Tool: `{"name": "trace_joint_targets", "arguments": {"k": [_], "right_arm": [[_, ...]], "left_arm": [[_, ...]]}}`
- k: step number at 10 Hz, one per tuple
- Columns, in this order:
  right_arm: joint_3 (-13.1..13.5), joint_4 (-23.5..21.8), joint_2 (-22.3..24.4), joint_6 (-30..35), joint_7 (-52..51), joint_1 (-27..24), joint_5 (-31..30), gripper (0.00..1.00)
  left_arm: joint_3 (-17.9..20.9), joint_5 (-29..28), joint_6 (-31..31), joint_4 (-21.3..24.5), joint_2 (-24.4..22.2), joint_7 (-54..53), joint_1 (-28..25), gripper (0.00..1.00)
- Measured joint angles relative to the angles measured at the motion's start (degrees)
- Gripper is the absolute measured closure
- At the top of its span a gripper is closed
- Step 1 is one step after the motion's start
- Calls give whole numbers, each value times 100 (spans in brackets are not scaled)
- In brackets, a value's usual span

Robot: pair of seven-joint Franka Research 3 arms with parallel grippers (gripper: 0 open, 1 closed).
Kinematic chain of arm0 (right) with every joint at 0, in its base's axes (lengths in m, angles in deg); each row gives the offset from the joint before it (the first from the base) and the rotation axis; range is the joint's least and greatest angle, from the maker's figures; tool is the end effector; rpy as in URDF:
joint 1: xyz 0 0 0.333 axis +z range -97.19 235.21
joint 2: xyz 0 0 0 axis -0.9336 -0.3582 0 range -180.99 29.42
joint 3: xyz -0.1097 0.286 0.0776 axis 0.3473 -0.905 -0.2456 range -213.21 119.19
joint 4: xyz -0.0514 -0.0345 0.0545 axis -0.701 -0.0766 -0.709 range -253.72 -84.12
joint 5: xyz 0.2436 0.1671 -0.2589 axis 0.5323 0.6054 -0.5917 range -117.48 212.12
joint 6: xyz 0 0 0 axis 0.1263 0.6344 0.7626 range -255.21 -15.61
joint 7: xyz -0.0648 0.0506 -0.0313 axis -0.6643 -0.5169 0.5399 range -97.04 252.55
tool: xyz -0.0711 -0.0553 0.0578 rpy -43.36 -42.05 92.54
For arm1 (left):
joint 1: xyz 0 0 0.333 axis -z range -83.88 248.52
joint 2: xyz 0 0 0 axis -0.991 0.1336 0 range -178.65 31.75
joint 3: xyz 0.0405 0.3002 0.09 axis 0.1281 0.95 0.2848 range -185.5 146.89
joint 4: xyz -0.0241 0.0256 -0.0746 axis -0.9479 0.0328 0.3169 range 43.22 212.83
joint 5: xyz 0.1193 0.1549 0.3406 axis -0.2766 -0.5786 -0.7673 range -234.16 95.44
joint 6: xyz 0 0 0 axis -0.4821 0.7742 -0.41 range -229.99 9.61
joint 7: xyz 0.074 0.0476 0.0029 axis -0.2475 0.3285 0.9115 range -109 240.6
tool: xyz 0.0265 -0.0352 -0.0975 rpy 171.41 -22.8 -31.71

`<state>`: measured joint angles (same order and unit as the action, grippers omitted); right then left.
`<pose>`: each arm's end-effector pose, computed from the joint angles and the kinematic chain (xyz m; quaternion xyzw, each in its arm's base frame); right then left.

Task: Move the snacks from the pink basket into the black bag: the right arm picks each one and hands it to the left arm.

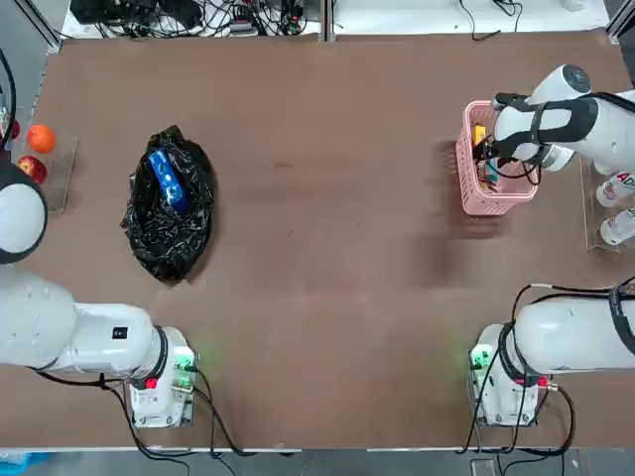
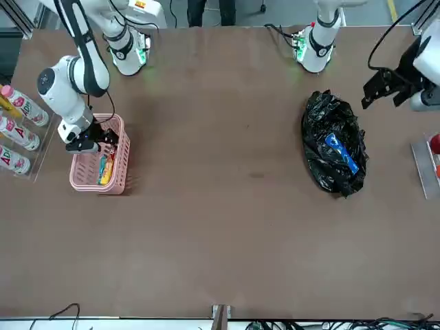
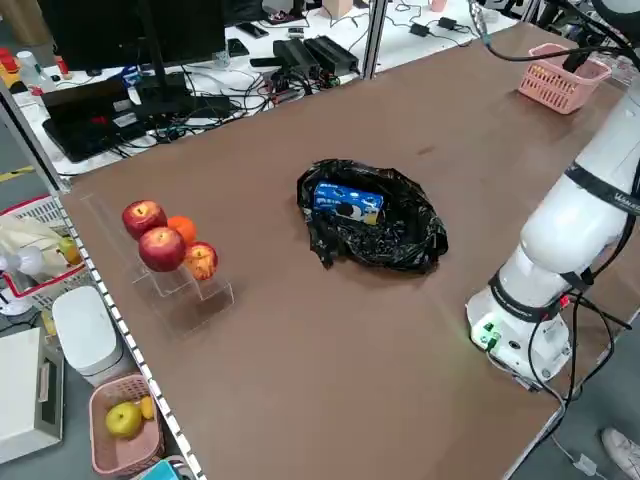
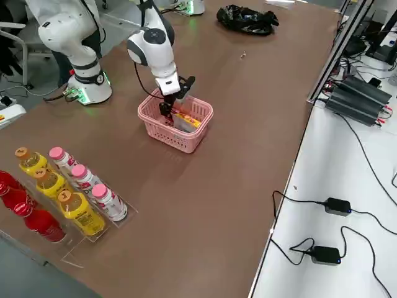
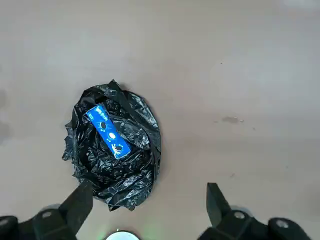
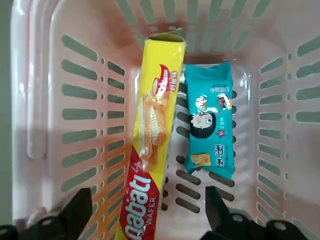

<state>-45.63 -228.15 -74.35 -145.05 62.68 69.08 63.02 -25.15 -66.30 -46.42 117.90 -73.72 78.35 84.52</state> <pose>0.4378 -0.0190 0.2639 -0.9969 0.0011 -0.0548 0.0572 0.5297 -0.0815 0.6836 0.9990 0.0351 -0.0036 0.0259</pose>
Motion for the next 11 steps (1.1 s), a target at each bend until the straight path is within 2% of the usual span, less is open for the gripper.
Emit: {"name": "trace_joint_targets", "arguments": {"k": [5,11], "right_arm": [[6,10,-287,-302,0,-1,7,1],[8,45,-381,-326,0,-3,16,4]], "left_arm": [[125,0,11,53,162,-14,-4,0],[58,0,11,53,246,-4,82,0]]}}
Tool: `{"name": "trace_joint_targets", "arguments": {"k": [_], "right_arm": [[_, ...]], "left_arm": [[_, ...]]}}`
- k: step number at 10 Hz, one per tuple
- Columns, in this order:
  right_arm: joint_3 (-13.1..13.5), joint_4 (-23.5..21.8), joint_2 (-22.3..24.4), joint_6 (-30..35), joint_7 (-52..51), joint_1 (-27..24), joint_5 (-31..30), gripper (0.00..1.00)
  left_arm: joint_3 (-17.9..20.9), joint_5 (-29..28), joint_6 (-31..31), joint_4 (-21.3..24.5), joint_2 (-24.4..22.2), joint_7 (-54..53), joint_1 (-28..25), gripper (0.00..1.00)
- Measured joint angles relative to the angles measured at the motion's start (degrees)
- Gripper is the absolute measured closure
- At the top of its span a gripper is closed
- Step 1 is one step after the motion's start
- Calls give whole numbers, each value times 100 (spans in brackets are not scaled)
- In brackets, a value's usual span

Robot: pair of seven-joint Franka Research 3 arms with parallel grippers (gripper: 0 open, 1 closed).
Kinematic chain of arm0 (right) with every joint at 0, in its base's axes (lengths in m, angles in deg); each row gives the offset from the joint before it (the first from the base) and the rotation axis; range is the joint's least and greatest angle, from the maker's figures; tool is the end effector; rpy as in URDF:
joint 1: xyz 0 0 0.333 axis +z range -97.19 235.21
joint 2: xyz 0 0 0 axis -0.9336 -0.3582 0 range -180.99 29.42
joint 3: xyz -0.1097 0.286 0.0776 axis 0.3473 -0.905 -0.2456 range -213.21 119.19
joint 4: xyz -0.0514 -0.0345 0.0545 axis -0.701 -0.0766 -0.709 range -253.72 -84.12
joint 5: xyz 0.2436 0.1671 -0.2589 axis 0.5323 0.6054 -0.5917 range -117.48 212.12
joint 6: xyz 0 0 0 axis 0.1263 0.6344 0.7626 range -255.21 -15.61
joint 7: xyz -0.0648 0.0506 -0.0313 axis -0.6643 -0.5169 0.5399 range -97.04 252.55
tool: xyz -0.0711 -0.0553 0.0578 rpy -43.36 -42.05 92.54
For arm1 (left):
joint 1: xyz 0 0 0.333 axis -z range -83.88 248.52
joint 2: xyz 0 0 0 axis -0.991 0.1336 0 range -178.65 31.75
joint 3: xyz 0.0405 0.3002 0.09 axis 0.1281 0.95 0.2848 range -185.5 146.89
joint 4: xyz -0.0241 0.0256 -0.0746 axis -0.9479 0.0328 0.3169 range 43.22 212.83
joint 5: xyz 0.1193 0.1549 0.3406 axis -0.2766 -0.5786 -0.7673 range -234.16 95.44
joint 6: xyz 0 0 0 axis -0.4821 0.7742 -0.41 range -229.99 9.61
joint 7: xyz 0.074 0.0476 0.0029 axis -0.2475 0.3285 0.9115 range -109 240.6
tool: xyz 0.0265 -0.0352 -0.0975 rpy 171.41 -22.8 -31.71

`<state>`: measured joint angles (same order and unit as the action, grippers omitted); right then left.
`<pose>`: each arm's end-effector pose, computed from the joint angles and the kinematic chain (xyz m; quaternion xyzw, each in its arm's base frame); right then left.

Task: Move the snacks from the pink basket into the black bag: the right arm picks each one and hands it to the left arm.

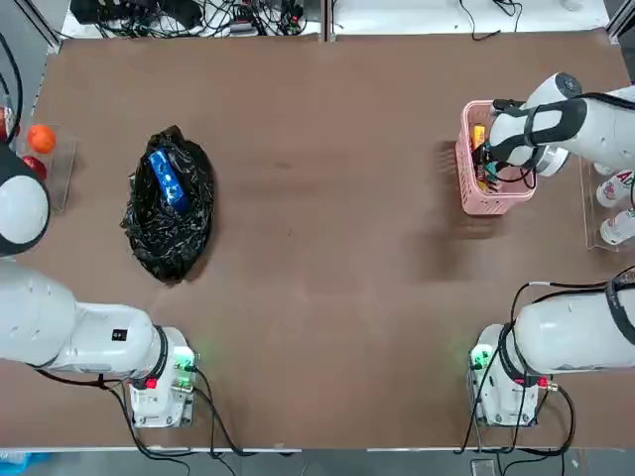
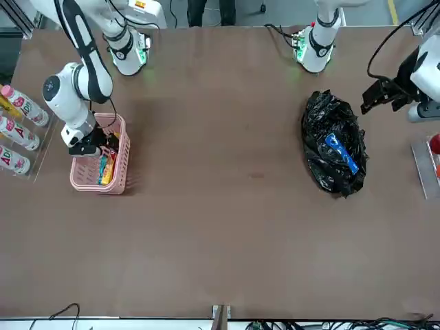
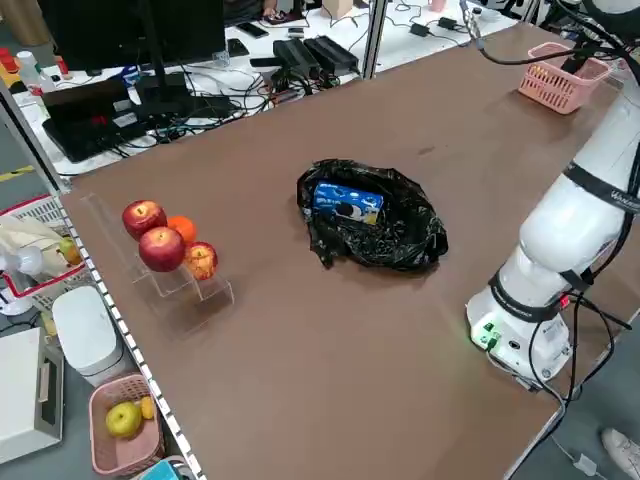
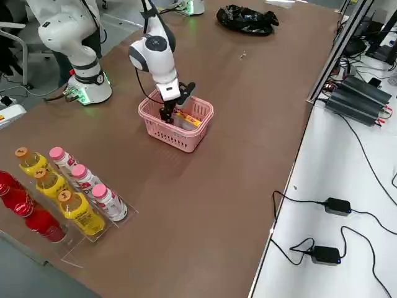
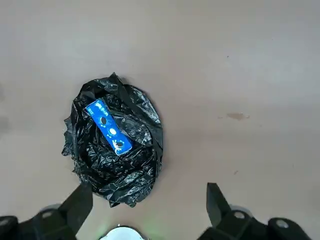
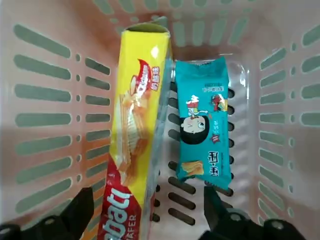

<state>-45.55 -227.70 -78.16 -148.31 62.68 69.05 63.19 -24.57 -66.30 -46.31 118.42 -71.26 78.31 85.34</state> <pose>0.4409 -0.0222 0.2429 -0.9973 0.0068 -0.0531 0.0500 0.5438 -0.0845 0.6561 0.9987 0.0333 -0.0305 0.0231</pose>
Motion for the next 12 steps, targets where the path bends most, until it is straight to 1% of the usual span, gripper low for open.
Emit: {"name": "trace_joint_targets", "arguments": {"k": [1,4,5,8,10,12], "right_arm": [[0,9,-19,-4,0,0,4,5],[-1,35,-64,-8,0,0,15,15],[-2,42,-74,-8,0,0,20,20],[-10,54,-81,-9,0,2,30,26],[-13,65,-91,-9,0,3,41,27],[-19,79,-114,-9,-1,3,52,27]], "left_arm": [[-47,0,-1,0,28,4,11,0],[-48,-41,-8,1,67,2,-23,0],[-45,-64,-9,2,107,1,-36,0],[-42,-68,-18,0,149,-8,-66,0],[-24,-80,-26,-1,149,-9,-86,0],[-5,-239,-29,-2,150,-34,-121,0]]}}
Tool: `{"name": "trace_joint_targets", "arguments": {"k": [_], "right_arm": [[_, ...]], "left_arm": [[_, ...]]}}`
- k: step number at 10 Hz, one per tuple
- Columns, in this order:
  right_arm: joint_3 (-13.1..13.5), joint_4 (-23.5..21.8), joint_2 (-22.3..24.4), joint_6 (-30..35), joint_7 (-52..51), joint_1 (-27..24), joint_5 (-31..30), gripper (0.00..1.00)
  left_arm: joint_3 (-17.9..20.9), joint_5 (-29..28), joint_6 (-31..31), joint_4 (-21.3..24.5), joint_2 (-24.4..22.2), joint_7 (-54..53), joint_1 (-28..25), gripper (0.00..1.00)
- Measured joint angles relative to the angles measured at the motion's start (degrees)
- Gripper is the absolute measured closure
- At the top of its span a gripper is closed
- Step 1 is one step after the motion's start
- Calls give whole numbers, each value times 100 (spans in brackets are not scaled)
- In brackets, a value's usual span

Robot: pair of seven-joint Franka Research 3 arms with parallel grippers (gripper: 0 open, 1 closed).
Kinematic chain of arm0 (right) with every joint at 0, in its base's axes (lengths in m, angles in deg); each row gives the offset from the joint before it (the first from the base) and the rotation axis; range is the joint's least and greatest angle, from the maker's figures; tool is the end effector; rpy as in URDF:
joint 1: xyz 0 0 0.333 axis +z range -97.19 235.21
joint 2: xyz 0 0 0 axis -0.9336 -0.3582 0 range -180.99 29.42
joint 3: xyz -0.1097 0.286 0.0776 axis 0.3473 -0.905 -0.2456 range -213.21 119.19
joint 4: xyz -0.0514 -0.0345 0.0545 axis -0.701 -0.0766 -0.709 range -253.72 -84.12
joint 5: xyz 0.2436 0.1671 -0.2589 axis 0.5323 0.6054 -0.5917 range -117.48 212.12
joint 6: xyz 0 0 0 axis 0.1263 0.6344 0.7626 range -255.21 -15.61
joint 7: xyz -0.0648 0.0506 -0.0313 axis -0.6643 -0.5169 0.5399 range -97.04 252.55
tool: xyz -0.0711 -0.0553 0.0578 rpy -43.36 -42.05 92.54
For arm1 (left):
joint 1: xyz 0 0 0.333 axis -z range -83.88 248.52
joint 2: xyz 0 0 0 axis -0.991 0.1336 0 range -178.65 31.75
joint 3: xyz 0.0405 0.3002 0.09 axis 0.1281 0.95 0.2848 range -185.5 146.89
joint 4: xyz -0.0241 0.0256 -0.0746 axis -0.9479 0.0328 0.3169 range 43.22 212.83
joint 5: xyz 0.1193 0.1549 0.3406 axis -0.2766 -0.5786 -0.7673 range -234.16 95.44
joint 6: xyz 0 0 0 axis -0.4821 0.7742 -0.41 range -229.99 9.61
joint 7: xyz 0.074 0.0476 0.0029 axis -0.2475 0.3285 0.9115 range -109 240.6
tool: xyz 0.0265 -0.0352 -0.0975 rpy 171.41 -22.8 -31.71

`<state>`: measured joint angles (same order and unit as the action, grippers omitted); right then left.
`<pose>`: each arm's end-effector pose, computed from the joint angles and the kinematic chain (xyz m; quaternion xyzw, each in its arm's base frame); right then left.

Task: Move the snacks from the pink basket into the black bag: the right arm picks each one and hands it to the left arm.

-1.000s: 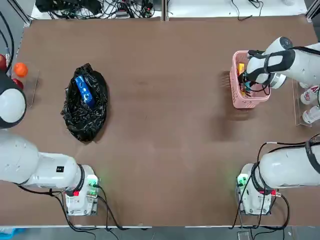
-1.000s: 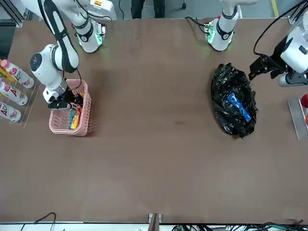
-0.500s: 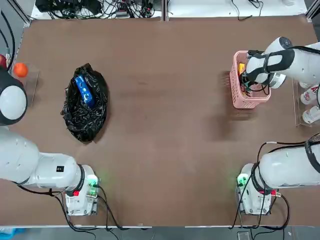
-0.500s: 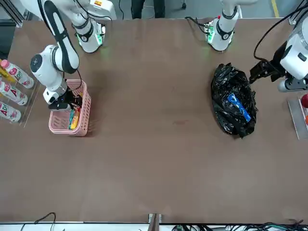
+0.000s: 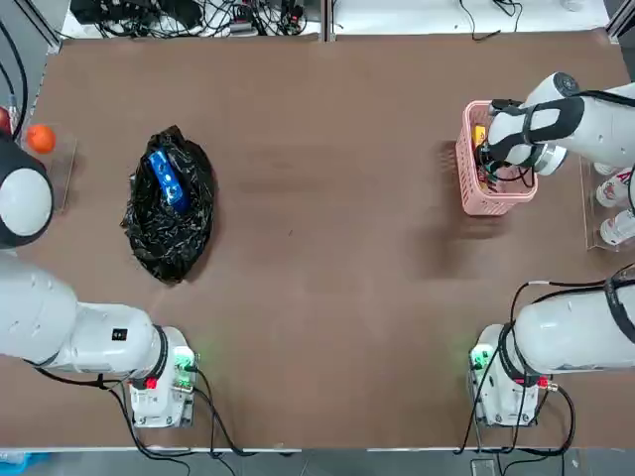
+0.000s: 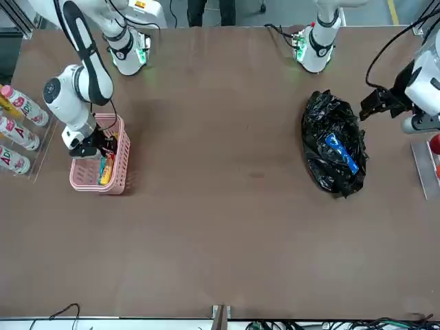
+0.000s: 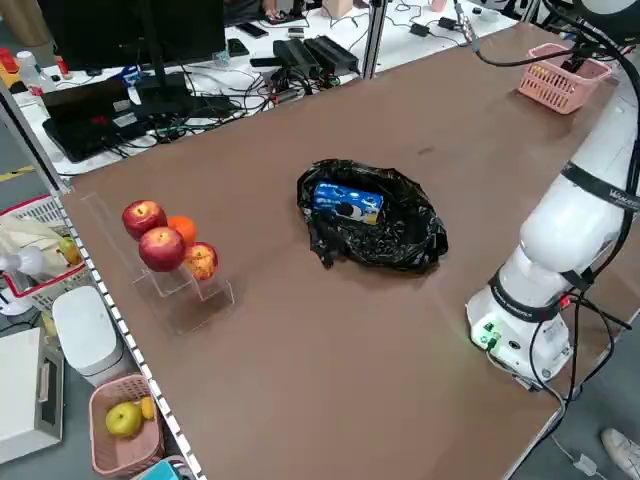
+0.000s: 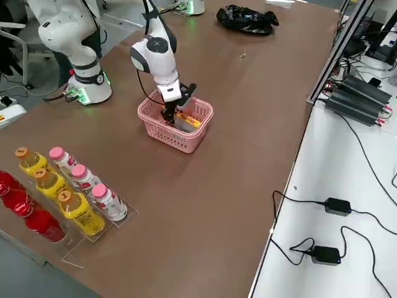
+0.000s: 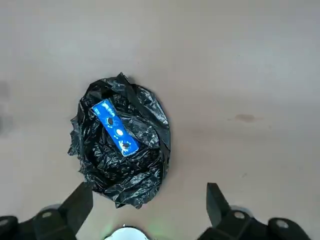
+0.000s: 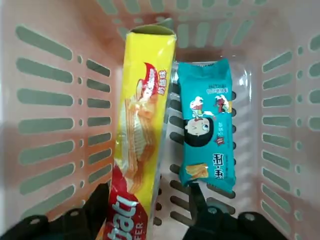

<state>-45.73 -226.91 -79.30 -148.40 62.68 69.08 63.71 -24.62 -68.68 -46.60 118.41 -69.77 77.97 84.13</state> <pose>0.4447 -0.0211 0.2389 -0.9973 0.0093 -0.0510 0.0517 0.5548 -0.0689 0.6420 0.9984 0.0432 -0.0371 0.0027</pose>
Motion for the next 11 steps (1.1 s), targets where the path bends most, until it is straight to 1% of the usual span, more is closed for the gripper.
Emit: {"name": "trace_joint_targets", "arguments": {"k": [2,7,11], "right_arm": [[-1,14,-23,0,0,0,11,30],[-7,54,-189,-111,0,1,15,33],[-17,65,-253,-228,0,33,20,41]], "left_arm": [[0,-119,0,0,0,-75,-10,0],[2,-134,-34,0,34,-80,-56,0],[2,-134,-44,0,44,-81,-57,0]]}}
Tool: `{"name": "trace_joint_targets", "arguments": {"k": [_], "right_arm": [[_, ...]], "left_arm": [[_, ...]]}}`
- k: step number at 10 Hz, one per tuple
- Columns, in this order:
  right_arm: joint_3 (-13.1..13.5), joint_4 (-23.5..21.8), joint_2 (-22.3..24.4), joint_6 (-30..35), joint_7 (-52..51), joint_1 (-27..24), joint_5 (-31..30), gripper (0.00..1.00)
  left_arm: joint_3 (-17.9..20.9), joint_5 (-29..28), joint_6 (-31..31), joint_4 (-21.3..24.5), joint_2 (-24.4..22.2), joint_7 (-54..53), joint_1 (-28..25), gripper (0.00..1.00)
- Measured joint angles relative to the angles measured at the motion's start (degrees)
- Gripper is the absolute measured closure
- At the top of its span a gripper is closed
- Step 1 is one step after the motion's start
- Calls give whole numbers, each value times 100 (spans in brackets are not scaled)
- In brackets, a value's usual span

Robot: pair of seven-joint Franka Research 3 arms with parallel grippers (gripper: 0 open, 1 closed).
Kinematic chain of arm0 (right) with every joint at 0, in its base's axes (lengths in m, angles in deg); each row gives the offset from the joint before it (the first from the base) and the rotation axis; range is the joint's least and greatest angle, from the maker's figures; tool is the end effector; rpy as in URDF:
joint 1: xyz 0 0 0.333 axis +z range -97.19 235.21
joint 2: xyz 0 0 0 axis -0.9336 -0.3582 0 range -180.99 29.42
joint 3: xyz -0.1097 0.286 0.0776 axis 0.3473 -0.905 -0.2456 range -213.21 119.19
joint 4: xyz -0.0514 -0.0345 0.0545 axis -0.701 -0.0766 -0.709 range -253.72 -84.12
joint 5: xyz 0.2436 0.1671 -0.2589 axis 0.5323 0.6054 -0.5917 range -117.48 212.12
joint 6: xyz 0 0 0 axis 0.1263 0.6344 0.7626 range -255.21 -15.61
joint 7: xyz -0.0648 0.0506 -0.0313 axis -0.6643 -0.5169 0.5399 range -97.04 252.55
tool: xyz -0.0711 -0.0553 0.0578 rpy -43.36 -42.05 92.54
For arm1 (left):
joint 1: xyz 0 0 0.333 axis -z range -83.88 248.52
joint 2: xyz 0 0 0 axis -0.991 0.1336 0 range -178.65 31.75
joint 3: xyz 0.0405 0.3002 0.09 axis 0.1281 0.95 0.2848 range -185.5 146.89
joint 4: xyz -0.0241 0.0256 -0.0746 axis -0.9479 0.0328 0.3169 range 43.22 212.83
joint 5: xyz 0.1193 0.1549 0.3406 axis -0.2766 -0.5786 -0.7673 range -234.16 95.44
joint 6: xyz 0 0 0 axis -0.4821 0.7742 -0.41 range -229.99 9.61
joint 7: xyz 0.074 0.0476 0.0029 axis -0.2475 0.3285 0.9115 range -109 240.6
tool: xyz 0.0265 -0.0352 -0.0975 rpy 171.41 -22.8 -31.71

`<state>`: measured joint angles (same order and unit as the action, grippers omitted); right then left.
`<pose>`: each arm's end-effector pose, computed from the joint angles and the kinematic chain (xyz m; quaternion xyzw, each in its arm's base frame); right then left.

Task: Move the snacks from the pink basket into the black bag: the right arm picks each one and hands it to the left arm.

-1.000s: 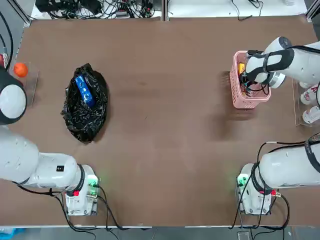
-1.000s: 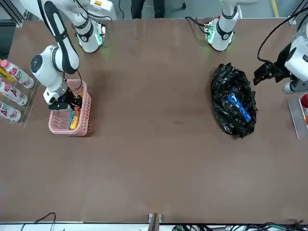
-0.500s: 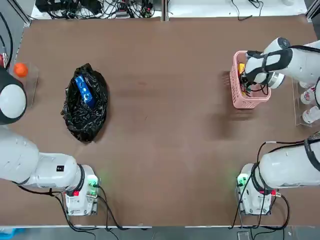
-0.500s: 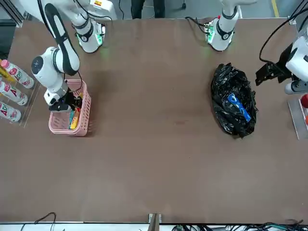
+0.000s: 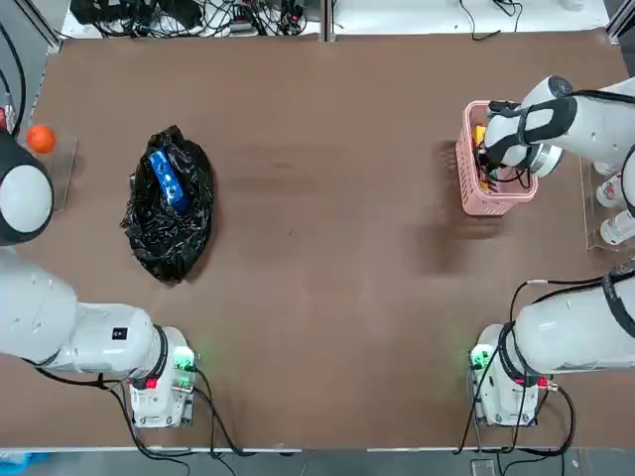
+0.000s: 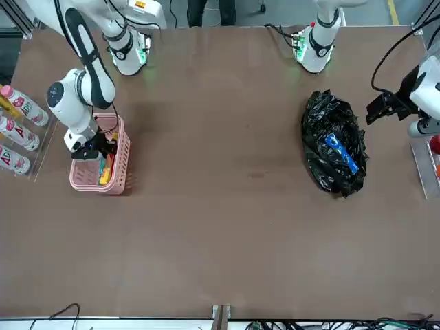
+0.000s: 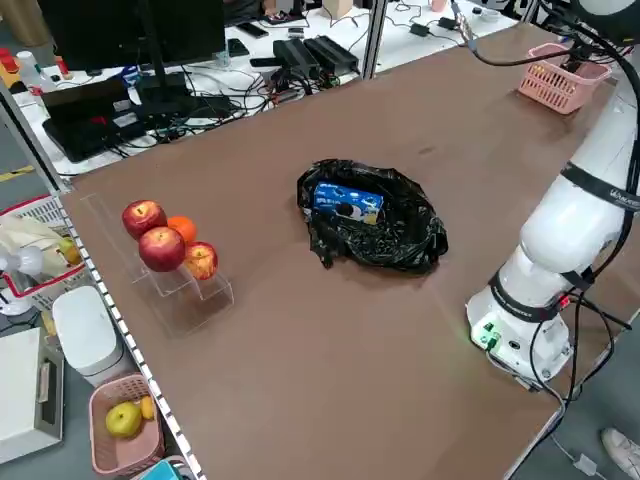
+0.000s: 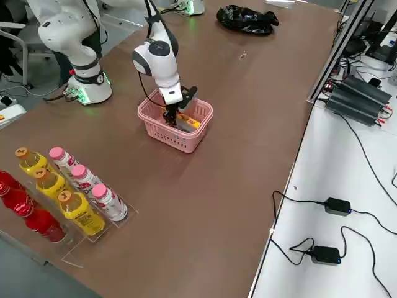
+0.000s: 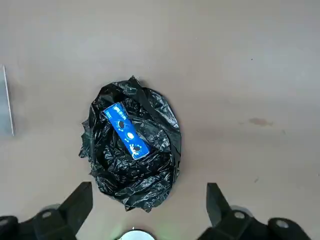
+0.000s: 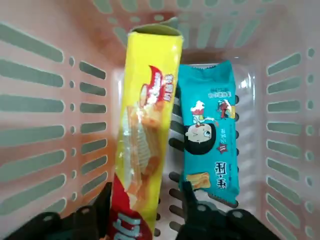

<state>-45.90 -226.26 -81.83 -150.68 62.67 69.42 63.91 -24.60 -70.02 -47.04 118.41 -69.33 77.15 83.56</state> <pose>0.4488 -0.0189 0.2268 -0.9974 0.0084 -0.0536 0.0471 0.5590 -0.0606 0.6383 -0.9984 -0.0425 0.0353 0.0080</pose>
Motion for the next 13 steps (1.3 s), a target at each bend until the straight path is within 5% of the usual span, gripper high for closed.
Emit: {"name": "trace_joint_targets", "arguments": {"k": [8,13], "right_arm": [[-3,25,-15,-3,0,33,5,73],[-3,85,-21,43,0,55,5,75]], "left_arm": [[1,29,-4,0,0,-226,-90,0],[0,169,-4,0,24,-234,-224,0]]}}
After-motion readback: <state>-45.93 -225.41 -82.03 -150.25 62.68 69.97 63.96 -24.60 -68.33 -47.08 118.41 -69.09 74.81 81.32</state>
